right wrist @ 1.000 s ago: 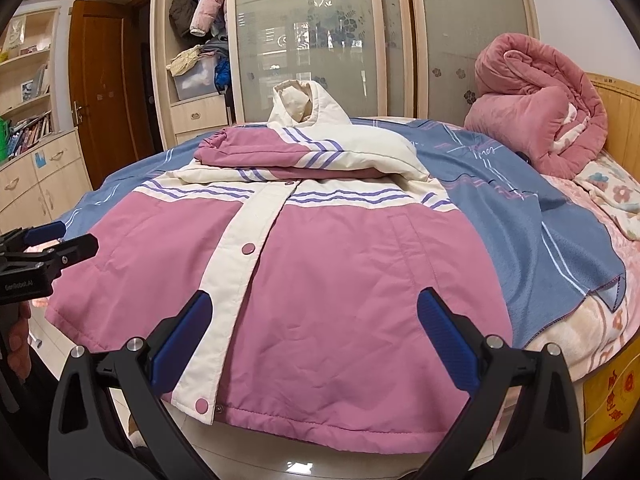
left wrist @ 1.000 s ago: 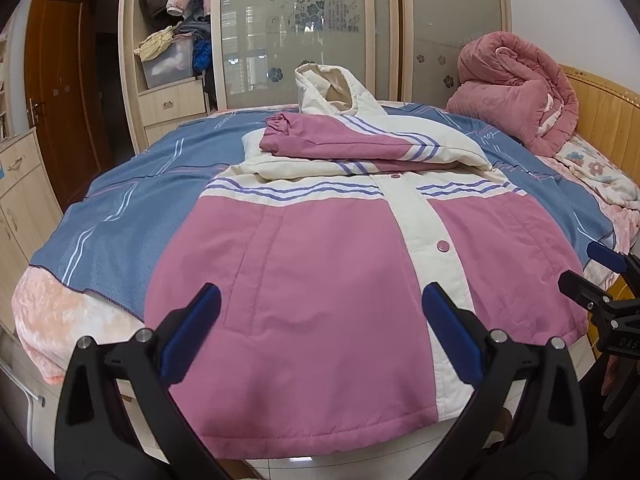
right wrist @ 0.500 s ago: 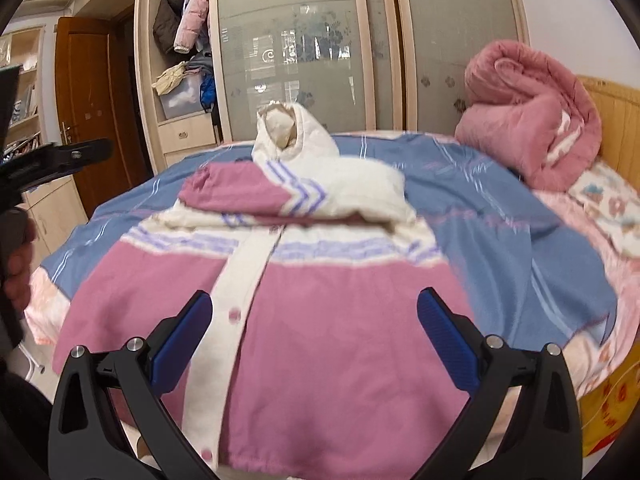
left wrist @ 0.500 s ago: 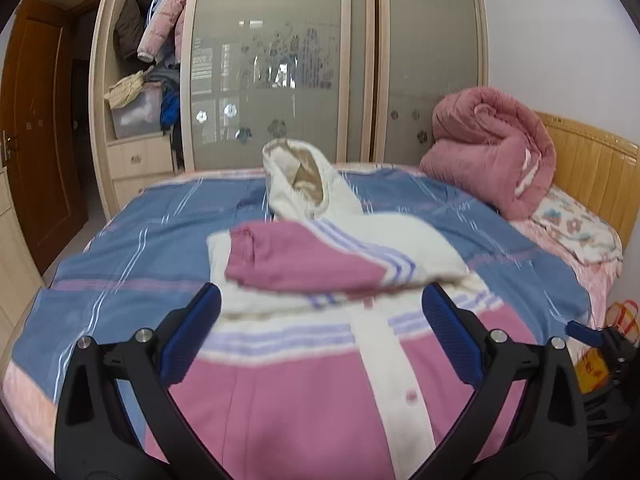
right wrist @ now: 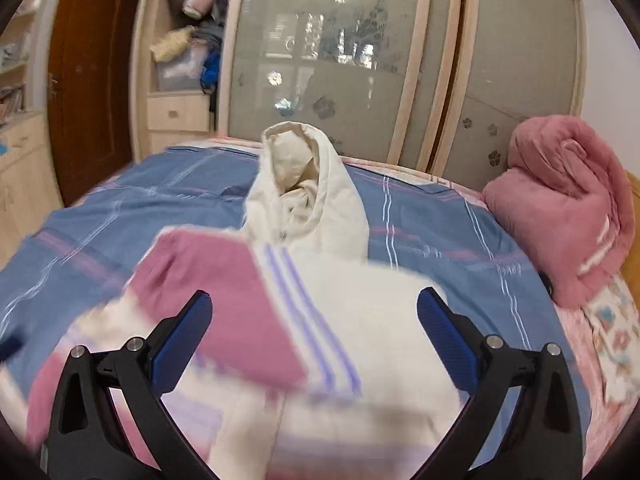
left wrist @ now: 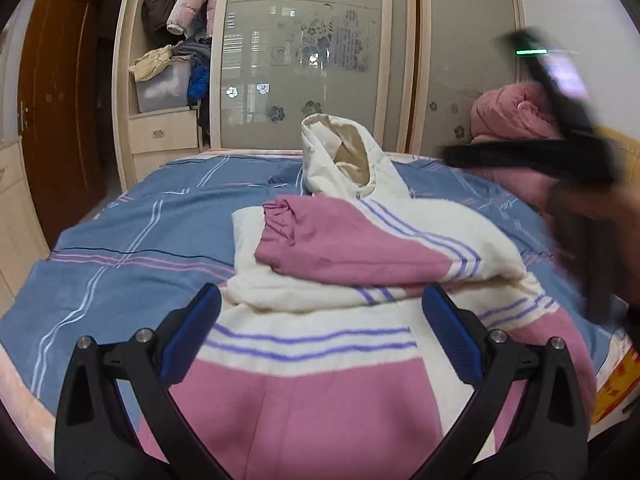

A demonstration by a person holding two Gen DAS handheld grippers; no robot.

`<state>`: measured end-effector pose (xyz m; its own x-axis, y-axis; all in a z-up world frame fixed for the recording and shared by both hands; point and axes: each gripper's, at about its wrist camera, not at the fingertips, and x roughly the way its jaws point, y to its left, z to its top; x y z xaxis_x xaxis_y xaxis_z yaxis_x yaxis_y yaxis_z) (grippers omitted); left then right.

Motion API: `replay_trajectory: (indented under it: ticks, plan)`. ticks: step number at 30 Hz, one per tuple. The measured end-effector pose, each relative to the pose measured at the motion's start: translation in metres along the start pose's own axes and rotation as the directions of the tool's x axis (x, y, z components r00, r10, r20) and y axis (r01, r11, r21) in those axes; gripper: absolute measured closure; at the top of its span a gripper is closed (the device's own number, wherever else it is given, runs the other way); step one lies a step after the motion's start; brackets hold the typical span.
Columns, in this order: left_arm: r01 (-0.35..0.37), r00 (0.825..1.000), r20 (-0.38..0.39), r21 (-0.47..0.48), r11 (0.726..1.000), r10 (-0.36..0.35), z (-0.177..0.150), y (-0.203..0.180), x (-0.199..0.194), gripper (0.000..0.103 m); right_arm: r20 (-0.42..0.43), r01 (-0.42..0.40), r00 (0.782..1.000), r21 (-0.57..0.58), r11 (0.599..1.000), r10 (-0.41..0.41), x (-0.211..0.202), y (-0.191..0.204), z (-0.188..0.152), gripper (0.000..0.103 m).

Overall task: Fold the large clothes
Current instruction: 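Move the right gripper to the cream hood and grasp its rim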

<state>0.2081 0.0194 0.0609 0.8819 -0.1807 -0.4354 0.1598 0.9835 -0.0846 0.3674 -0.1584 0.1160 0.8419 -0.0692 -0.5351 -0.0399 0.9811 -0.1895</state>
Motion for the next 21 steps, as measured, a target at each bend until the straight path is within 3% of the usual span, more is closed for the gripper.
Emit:
replay_trajectory:
  ticks: [4,8,15,16,18,19,21]
  plan:
    - [-0.022,1.000,-0.017,-0.031,0.999,0.022,0.005,0.015,0.015,0.002,-0.087,0.079,0.993,-0.053,0.996,-0.083,0.102,0.016,0.056,0.001]
    - [-0.054,0.998,-0.040,-0.038,0.998,0.053,0.001,0.033,0.026,0.002,-0.171,0.164,0.969,-0.085,0.983,-0.177,0.198,0.024,0.096,0.001]
    - [-0.066,0.995,-0.076,-0.090,0.994,0.059,-0.002,0.055,0.031,0.002,-0.253,0.212,0.941,-0.076,0.974,-0.224,0.277,0.027,0.108,0.004]
    - [-0.064,0.996,-0.074,-0.087,0.994,0.058,-0.002,0.054,0.030,0.002,-0.270,0.198,0.941,-0.052,0.979,-0.205,0.281,0.023,0.105,0.011]
    - [-0.067,0.995,-0.073,-0.073,0.995,0.062,-0.003,0.051,0.030,0.002,-0.303,0.166,0.942,0.047,0.985,-0.144,0.283,0.007,0.102,0.075]
    - [-0.069,0.995,-0.077,-0.065,0.996,0.064,-0.003,0.049,0.031,0.002,-0.303,0.158,0.945,0.091,0.983,-0.124,0.279,-0.003,0.100,0.089]
    - [-0.065,0.995,-0.082,-0.068,0.996,0.059,-0.003,0.048,0.034,0.002,-0.234,0.133,0.967,0.113,0.985,-0.104,0.259,-0.015,0.098,0.097]
